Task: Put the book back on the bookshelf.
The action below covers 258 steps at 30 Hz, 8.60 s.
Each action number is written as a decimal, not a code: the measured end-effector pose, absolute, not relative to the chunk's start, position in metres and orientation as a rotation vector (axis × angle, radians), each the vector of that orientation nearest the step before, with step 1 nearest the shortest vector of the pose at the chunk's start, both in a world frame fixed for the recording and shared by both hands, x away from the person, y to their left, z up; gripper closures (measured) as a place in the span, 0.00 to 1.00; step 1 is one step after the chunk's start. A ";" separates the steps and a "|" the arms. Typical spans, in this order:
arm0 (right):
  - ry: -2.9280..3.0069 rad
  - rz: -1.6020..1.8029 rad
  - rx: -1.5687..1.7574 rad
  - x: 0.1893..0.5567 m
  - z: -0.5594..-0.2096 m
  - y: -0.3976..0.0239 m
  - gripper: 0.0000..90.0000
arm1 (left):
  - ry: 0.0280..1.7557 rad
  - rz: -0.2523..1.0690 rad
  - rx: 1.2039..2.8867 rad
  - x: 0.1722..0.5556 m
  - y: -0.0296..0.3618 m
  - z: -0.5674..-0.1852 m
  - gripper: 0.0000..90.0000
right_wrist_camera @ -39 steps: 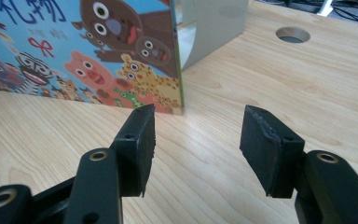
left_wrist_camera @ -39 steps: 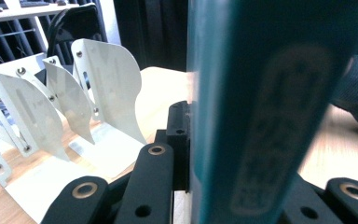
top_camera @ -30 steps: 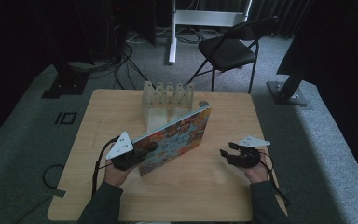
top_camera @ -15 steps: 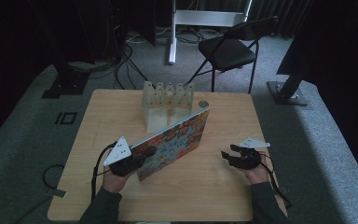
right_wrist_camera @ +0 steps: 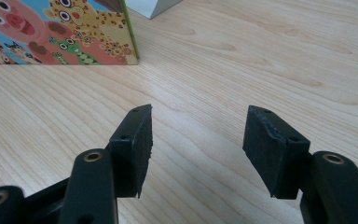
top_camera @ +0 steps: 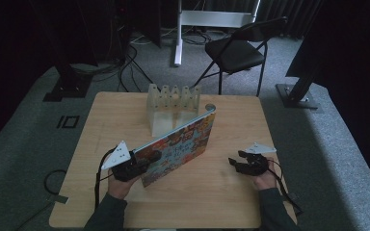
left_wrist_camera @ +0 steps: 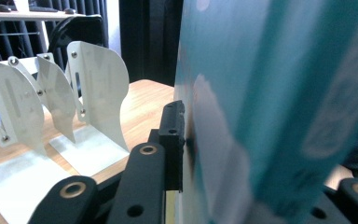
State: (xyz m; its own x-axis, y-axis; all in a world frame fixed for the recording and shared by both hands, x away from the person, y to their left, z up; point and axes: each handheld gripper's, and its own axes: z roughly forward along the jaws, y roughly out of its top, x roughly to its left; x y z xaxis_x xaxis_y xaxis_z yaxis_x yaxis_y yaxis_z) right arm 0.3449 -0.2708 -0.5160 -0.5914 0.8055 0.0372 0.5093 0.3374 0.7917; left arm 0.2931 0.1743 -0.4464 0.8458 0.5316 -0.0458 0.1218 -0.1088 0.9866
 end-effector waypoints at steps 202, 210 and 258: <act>2.181 0.977 1.308 0.353 -0.551 -0.299 0.26 | 0.601 0.697 1.655 0.269 0.149 -0.498 0.88; 2.185 0.977 1.306 0.353 -0.551 -0.299 0.25 | 0.616 0.714 1.651 0.267 0.150 -0.498 0.88; 2.191 0.979 1.303 0.354 -0.551 -0.298 0.24 | 0.704 0.771 1.624 0.262 0.157 -0.498 0.88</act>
